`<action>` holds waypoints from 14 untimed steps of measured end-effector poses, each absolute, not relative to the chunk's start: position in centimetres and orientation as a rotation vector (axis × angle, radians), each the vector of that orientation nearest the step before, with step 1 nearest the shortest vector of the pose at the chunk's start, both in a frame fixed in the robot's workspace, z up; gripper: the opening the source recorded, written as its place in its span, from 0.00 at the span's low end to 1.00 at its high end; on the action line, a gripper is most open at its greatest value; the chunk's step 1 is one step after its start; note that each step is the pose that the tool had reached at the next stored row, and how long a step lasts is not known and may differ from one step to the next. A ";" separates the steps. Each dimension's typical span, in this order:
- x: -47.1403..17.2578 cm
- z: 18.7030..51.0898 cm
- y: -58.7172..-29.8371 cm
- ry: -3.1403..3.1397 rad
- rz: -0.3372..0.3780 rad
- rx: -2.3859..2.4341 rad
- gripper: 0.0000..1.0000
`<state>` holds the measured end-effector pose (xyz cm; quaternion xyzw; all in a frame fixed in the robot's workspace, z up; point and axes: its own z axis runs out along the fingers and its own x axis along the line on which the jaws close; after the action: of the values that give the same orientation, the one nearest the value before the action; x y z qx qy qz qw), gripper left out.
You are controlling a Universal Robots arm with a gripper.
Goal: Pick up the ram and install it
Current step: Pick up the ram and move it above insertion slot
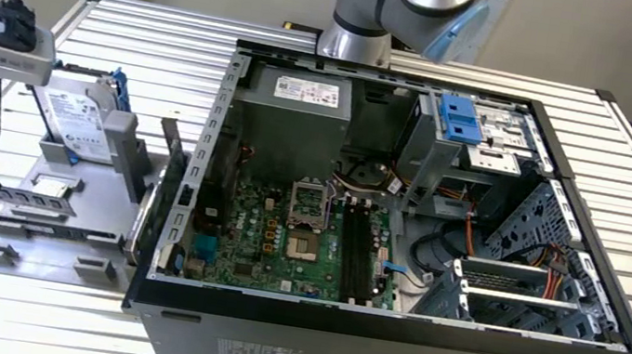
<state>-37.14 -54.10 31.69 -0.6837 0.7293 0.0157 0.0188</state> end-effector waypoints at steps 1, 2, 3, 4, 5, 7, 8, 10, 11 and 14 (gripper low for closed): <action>-37.1 31.9 -54.0 2.264 0.049 -2.123 0.00; -37.1 32.1 -54.0 2.264 0.049 -2.123 0.00; -37.1 32.3 -53.8 2.264 0.049 -2.123 0.00; -37.1 32.5 -53.7 2.264 0.049 -2.123 0.00; -37.1 32.7 -53.6 2.264 0.049 -2.123 0.00; -37.1 33.1 -53.3 2.264 0.049 -2.123 0.00; -37.1 33.3 -53.1 2.264 0.049 -2.123 0.00; -37.1 33.7 -52.7 2.264 0.049 -2.123 0.00; -37.1 34.0 -52.5 2.264 0.049 -2.123 0.00; -37.1 34.6 -52.0 2.264 0.049 -2.123 0.00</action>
<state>-37.13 -51.99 34.61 -0.6838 0.7293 0.0157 0.0188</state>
